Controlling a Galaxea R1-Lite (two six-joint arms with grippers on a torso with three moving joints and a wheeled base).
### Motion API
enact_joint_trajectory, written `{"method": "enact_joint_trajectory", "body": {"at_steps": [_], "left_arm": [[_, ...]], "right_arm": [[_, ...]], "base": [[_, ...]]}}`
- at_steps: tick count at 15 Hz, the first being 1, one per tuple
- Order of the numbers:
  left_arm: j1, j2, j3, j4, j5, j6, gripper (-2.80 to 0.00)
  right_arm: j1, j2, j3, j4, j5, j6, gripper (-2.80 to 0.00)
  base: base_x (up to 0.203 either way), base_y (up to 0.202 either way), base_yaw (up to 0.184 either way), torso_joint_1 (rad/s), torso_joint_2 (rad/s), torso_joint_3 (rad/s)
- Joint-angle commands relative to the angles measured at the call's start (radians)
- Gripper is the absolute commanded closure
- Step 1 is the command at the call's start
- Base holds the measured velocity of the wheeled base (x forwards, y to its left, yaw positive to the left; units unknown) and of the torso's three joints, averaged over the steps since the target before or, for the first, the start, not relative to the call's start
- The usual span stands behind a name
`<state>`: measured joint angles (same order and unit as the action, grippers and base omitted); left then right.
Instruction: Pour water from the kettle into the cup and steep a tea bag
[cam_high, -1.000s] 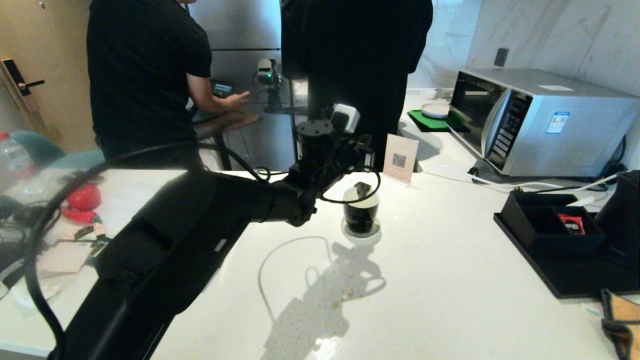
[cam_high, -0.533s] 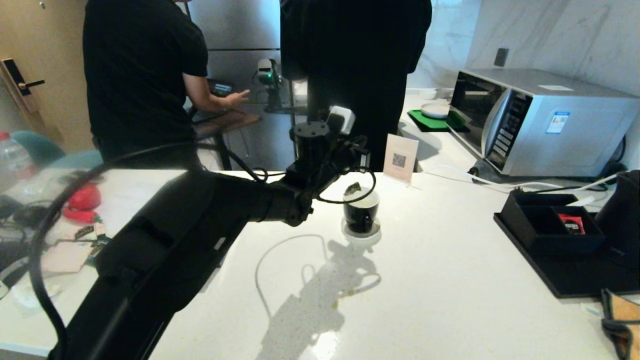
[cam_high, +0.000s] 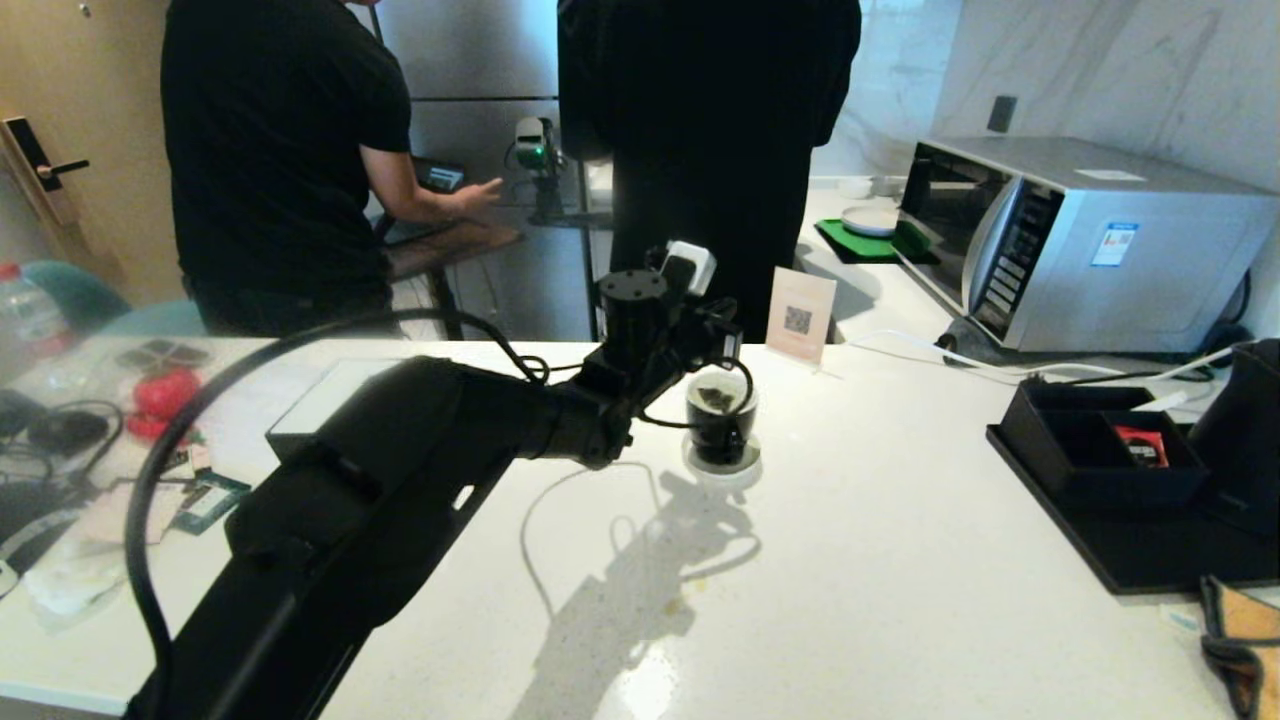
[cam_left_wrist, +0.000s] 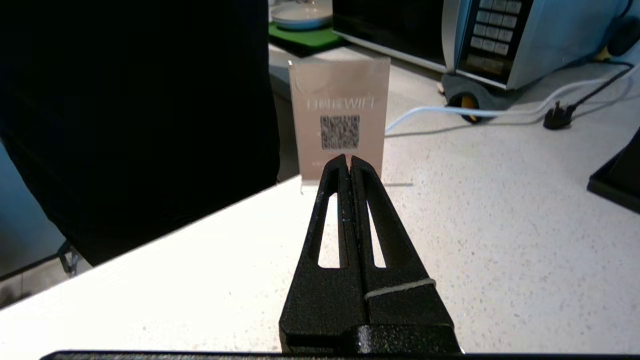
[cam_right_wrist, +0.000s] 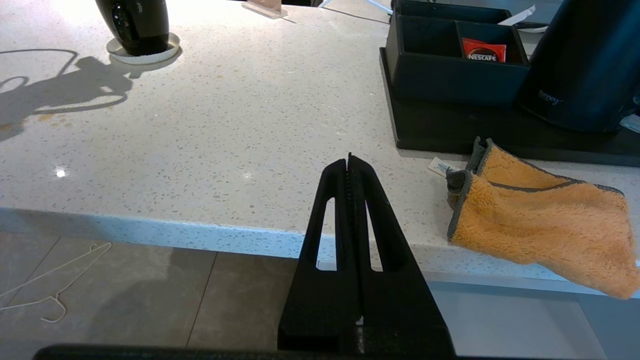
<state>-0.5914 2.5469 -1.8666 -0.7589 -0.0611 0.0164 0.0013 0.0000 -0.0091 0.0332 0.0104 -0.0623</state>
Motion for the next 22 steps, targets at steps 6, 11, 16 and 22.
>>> {"method": "enact_joint_trajectory", "body": {"at_steps": [6,11,16,22], "left_arm": [[-0.017,0.086,0.007,-0.073,0.001,-0.001,0.00],[-0.016,0.074,0.000,-0.094,0.003,-0.001,0.00],[-0.010,0.003,0.001,-0.084,0.003,0.000,0.00],[0.015,-0.124,0.001,-0.004,0.004,0.010,0.00]], "right_arm": [[0.000,0.000,0.000,0.001,0.000,-0.001,0.00],[0.000,0.000,0.000,0.001,0.000,-0.001,0.00],[0.000,0.000,0.000,0.001,0.000,-0.001,0.00],[0.000,0.001,0.000,0.001,0.000,-0.001,0.00]], "base": [[0.000,0.000,0.000,0.000,0.00,0.000],[0.000,0.000,0.000,0.000,0.00,0.000],[0.000,0.000,0.000,0.000,0.00,0.000],[0.000,0.000,0.000,0.000,0.00,0.000]]}}
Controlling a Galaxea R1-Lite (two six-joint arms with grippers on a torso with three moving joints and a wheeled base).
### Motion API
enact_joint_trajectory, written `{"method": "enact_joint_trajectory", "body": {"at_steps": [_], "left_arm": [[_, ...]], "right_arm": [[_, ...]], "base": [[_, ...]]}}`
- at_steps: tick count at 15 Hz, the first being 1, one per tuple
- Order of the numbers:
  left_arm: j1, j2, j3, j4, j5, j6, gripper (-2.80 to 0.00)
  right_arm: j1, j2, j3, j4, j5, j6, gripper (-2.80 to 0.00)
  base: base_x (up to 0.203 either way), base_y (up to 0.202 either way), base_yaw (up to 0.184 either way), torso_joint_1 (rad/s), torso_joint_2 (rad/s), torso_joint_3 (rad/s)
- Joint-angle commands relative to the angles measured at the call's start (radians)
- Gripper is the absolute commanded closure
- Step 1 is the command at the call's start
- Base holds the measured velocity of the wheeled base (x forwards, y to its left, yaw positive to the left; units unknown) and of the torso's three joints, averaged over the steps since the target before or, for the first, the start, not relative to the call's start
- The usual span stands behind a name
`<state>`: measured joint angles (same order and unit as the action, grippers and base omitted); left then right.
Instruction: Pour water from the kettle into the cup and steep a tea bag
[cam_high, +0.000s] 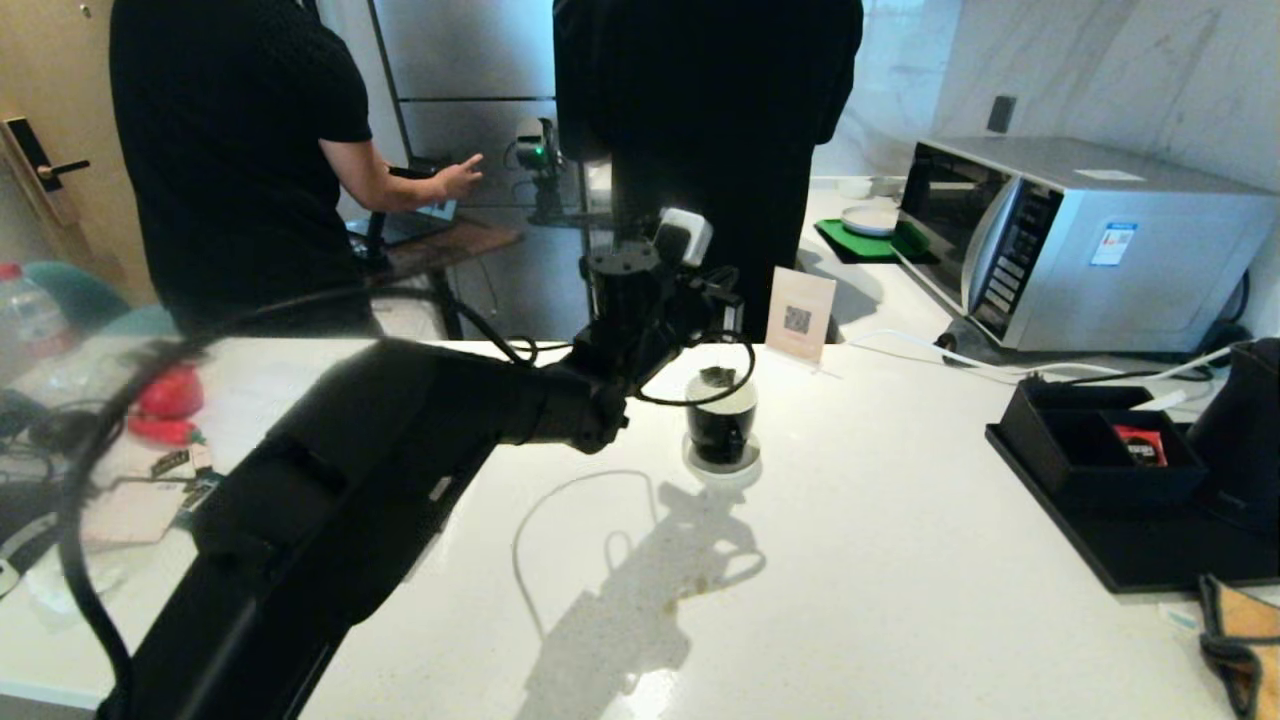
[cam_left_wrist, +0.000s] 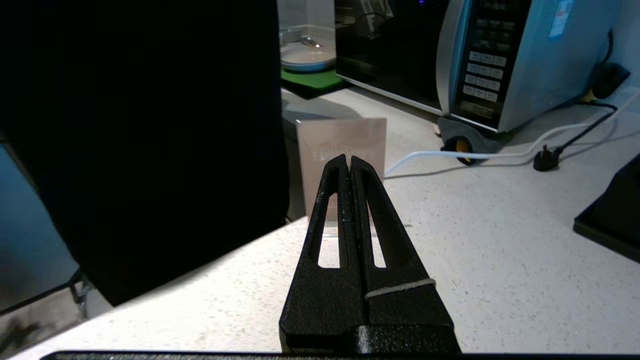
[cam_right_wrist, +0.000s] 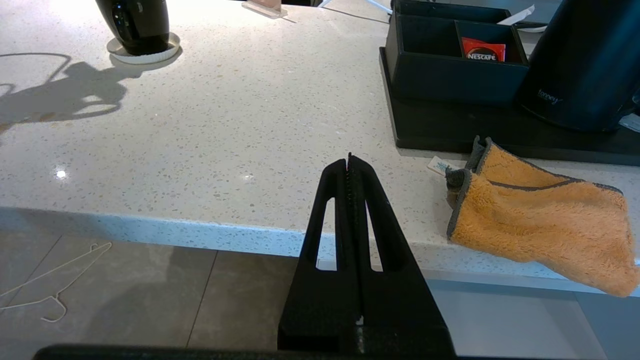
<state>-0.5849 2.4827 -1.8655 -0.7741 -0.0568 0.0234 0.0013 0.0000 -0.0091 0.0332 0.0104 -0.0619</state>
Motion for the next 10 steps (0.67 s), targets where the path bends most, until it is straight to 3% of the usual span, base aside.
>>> {"method": "enact_joint_trajectory", "body": {"at_steps": [1,10], "left_arm": [[0.016,-0.076,-0.001,0.026,-0.001,0.011,0.00],[0.019,-0.087,-0.004,0.033,0.002,0.052,0.00]], "right_arm": [[0.000,0.000,0.000,0.001,0.000,-0.001,0.00],[0.000,0.000,0.000,0.001,0.000,-0.001,0.00]], "base": [[0.000,0.000,0.000,0.000,0.00,0.000],[0.000,0.000,0.000,0.000,0.00,0.000]]}}
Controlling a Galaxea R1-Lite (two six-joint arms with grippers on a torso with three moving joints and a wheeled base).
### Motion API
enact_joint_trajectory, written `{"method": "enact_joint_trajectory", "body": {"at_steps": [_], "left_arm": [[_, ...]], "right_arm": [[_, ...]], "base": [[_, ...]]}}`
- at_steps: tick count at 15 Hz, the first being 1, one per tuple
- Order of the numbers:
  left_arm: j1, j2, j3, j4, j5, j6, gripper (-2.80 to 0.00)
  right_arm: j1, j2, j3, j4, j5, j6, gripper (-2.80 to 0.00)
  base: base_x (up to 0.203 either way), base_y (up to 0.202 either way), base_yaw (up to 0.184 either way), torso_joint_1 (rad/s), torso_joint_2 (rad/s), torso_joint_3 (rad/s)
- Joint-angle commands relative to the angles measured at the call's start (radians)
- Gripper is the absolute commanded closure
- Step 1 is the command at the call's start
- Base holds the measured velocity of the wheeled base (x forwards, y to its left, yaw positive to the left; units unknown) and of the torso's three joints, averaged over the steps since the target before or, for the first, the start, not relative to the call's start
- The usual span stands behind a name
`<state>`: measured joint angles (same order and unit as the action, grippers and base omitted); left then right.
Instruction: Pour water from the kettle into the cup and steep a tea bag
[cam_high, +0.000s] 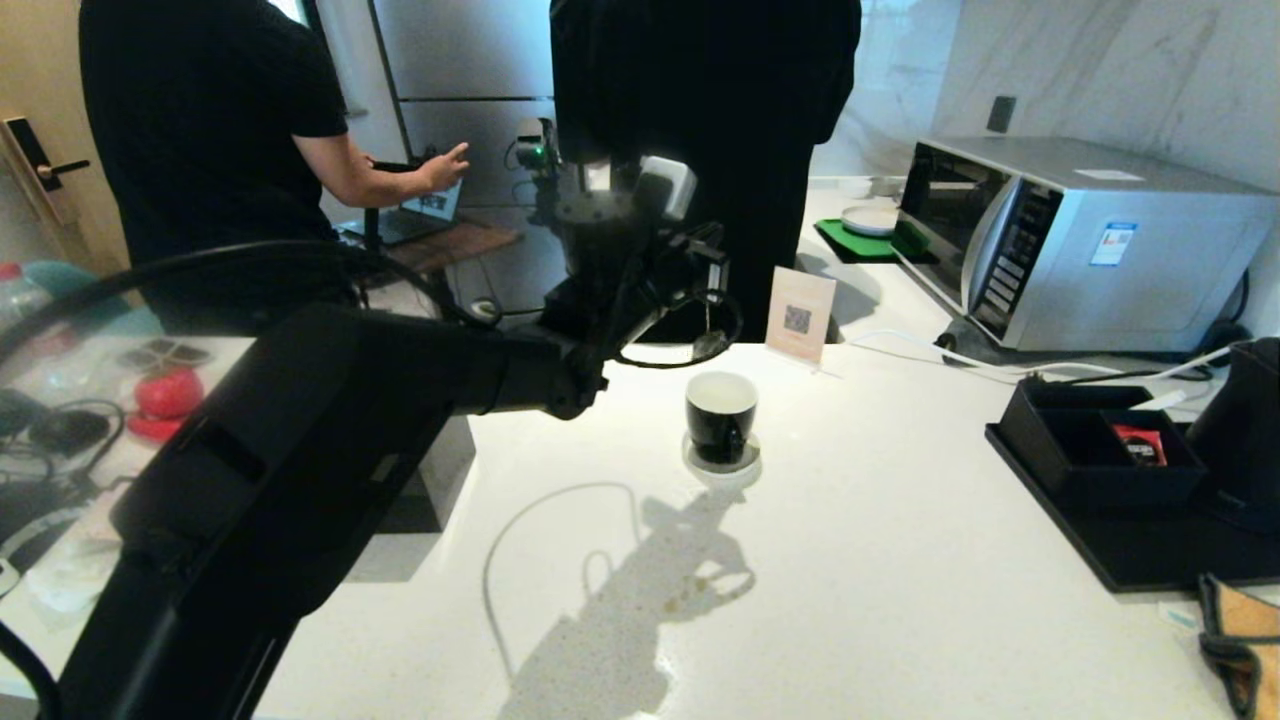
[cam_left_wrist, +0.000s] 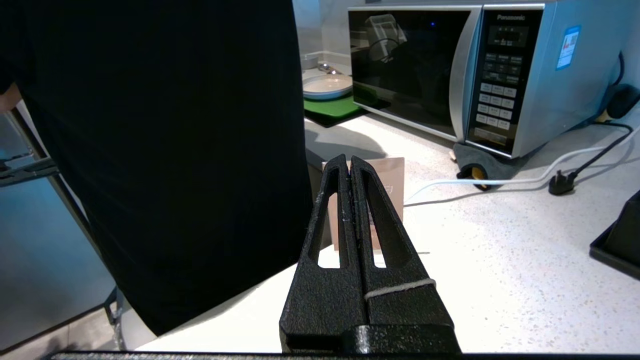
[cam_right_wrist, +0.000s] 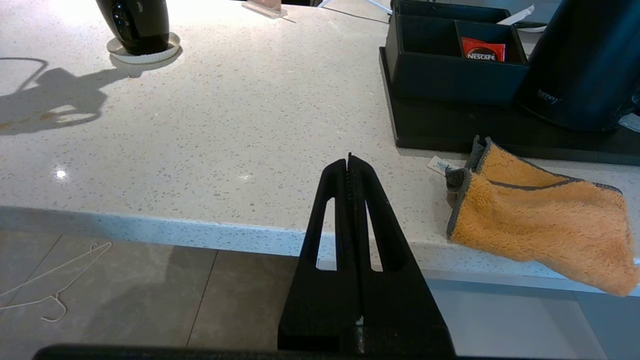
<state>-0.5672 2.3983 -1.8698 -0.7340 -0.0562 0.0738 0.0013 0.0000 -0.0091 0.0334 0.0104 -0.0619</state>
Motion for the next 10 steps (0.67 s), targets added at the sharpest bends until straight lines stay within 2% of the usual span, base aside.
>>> {"method": "enact_joint_trajectory", "body": {"at_steps": [1,5,10], "left_arm": [[0.003,-0.003,0.000,-0.008,0.001,0.001,0.00],[0.006,-0.047,0.000,0.024,0.008,0.013,0.00],[0.064,-0.131,0.000,0.060,0.008,0.012,0.00]], "right_arm": [[0.000,0.000,0.000,0.000,0.000,-0.001,0.00],[0.000,0.001,0.000,0.000,0.000,-0.001,0.00],[0.000,0.000,0.000,0.000,0.000,-0.001,0.00]], "base": [[0.000,0.000,0.000,0.000,0.00,0.000],[0.000,0.000,0.000,0.000,0.00,0.000],[0.000,0.000,0.000,0.000,0.00,0.000]]}}
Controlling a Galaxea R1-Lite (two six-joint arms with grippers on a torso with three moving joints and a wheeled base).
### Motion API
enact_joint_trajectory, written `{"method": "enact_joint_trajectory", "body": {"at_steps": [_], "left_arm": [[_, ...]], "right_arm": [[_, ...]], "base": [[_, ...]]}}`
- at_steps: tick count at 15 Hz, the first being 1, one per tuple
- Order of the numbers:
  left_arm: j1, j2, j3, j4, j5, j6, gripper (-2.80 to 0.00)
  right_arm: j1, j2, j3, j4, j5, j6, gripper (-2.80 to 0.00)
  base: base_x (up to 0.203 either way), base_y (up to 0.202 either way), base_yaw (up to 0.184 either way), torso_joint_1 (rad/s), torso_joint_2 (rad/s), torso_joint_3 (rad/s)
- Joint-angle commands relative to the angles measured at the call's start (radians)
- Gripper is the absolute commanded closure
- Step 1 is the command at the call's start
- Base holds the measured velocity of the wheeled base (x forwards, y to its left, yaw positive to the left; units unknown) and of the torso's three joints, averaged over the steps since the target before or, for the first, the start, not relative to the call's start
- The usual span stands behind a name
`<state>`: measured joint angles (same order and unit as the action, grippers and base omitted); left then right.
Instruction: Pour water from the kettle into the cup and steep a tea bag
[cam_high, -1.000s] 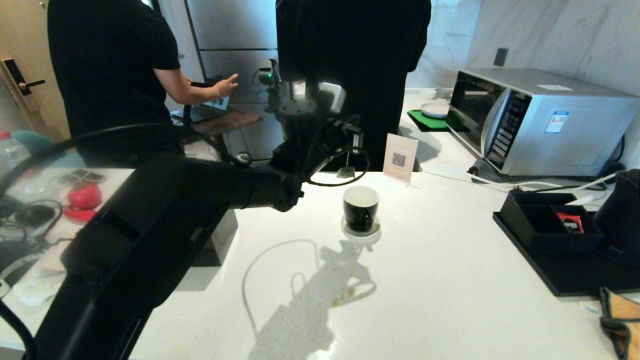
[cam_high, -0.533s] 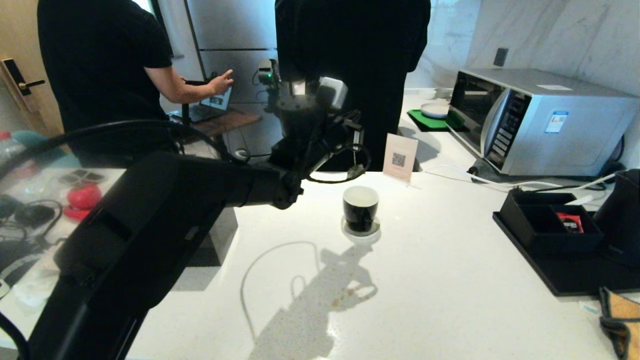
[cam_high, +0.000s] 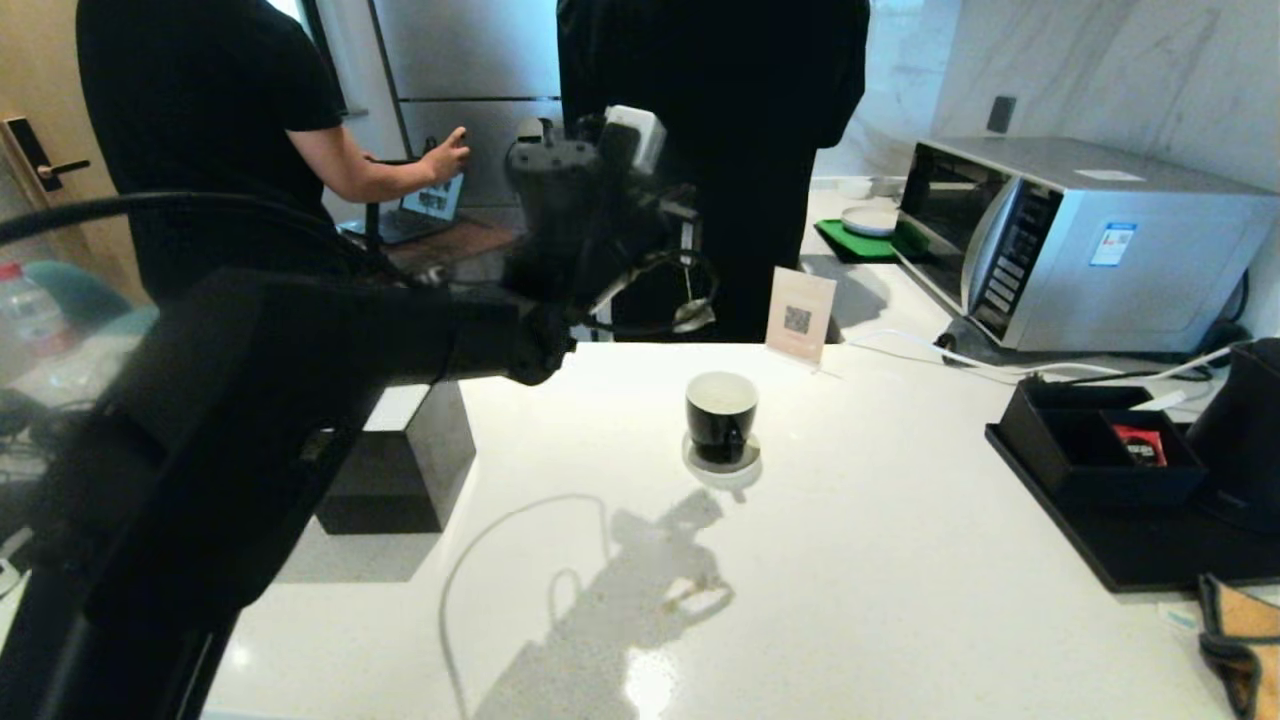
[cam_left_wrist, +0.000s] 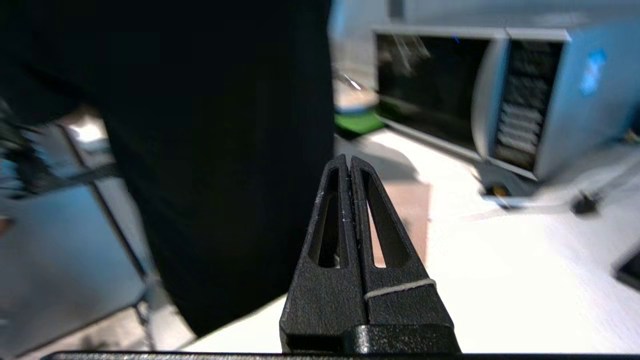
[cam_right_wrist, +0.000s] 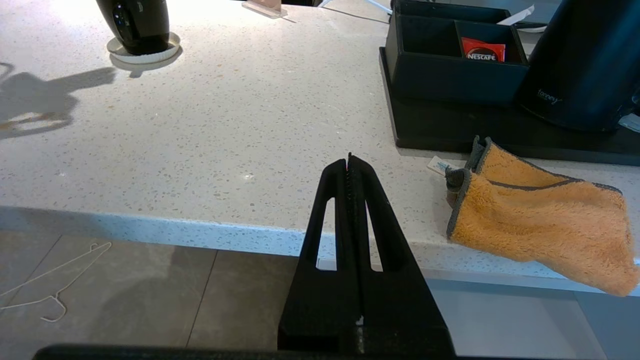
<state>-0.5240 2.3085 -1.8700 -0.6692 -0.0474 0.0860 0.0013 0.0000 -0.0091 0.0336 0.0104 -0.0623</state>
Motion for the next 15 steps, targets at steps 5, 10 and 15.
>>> {"method": "enact_joint_trajectory", "body": {"at_steps": [5,10,15], "left_arm": [[0.132,-0.143,0.004,0.023,-0.001,-0.002,0.00],[0.230,-0.207,0.012,0.047,-0.003,-0.009,0.00],[0.275,-0.314,0.099,0.132,-0.002,-0.021,0.00]], "right_arm": [[0.000,0.000,0.000,0.000,0.000,-0.001,0.00],[0.000,0.001,0.000,0.000,0.000,-0.001,0.00],[0.000,0.000,0.000,0.000,0.000,-0.001,0.00]], "base": [[0.000,0.000,0.000,0.000,0.00,0.000],[0.000,0.000,0.000,0.000,0.00,0.000],[0.000,0.000,0.000,0.000,0.00,0.000]]}}
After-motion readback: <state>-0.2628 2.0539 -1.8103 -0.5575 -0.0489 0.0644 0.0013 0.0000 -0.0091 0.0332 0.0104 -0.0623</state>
